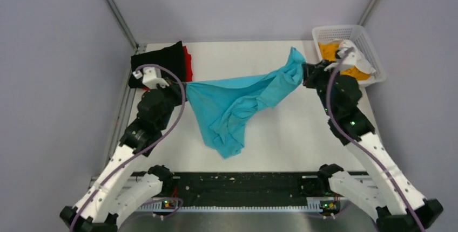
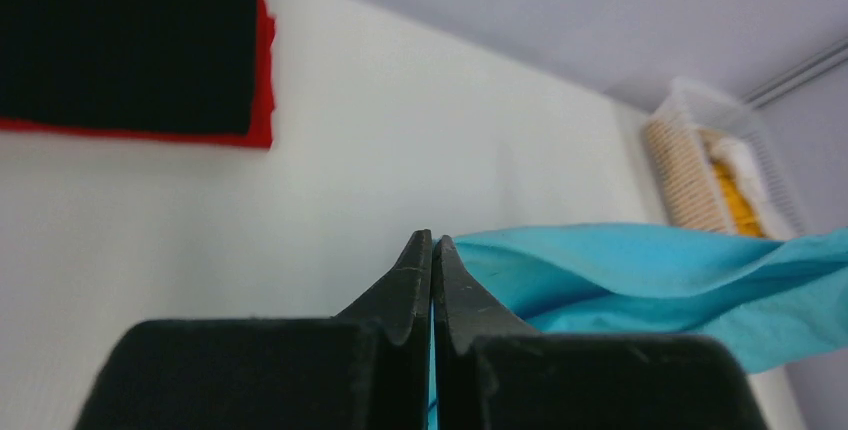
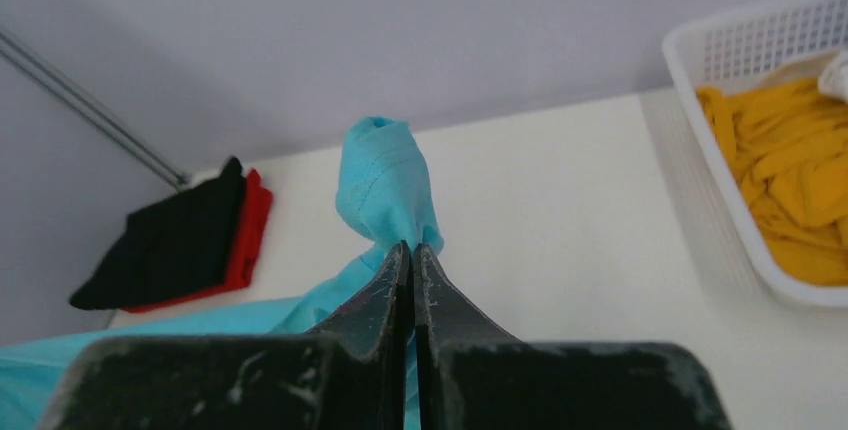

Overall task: Fold and stack the t-shirts
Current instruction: Flatten out the tshirt

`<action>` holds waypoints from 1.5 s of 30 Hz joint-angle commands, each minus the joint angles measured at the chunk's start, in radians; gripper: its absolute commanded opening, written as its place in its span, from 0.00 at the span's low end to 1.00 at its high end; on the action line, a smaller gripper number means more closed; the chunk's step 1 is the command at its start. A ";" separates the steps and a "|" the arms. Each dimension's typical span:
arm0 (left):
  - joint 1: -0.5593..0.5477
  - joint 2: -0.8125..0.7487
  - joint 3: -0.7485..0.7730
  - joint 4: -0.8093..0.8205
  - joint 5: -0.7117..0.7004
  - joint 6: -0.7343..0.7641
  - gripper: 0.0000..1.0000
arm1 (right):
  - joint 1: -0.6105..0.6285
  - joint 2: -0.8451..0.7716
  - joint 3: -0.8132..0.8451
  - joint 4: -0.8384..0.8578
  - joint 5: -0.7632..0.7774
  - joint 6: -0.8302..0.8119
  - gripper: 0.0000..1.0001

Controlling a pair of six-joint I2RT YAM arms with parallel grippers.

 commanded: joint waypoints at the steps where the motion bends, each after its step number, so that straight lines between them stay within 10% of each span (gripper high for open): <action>1: -0.002 -0.157 0.181 0.048 0.049 0.090 0.00 | 0.011 -0.193 0.133 -0.018 -0.076 -0.071 0.00; 17: 0.001 -0.229 0.809 -0.087 0.605 0.135 0.00 | 0.011 -0.318 0.743 -0.278 -0.498 -0.057 0.00; 27: 0.040 -0.219 0.784 -0.074 0.597 0.120 0.00 | 0.011 -0.306 0.729 -0.250 -0.477 -0.106 0.00; 40: 0.054 0.182 0.402 -0.020 -0.370 0.143 0.00 | 0.005 0.055 0.251 0.130 -0.060 -0.256 0.00; 43: 0.141 0.392 0.370 -0.027 -0.303 0.062 0.00 | -0.050 0.246 0.170 0.231 -0.122 -0.230 0.00; 45: 0.183 0.592 0.389 -0.017 -0.271 0.023 0.20 | -0.091 0.393 0.139 0.316 -0.224 -0.197 0.01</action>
